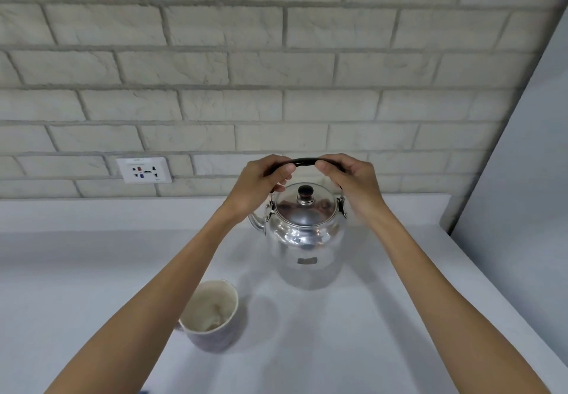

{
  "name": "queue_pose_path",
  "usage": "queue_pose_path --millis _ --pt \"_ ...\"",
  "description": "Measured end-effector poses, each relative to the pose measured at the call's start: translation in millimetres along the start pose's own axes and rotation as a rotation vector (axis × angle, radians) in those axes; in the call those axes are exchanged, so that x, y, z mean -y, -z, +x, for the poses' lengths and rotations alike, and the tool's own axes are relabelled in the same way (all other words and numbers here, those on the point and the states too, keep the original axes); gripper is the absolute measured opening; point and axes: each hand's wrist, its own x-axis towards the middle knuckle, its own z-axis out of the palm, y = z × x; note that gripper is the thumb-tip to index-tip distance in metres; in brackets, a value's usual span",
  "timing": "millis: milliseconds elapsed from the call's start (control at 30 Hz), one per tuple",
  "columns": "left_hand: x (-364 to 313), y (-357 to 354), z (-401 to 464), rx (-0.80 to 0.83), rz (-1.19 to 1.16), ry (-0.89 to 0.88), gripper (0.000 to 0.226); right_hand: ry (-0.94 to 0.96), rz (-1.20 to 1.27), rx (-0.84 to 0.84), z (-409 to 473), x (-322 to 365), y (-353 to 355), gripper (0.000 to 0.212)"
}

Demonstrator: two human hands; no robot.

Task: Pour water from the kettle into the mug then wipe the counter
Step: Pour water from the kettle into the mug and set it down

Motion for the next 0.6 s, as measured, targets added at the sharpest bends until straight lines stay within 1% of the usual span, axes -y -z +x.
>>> queue_pose_path --millis 167,333,467,600 --pt "-39.9 5.3 -15.8 0.0 -0.005 -0.048 0.022 0.065 -0.001 -0.015 -12.6 40.4 -1.5 0.007" --pt "-65.9 11.5 -39.4 0.014 0.009 -0.086 0.022 0.108 0.001 -0.008 -31.6 66.6 -5.1 0.004" --pt "-75.4 17.3 -60.9 0.045 -0.005 -0.073 0.024 0.103 0.006 0.002 -48.2 80.1 -10.0 0.007" --pt "-71.7 24.5 -81.8 0.096 -0.053 -0.039 0.025 0.085 0.005 0.037 -64.6 82.5 -16.3 0.004"
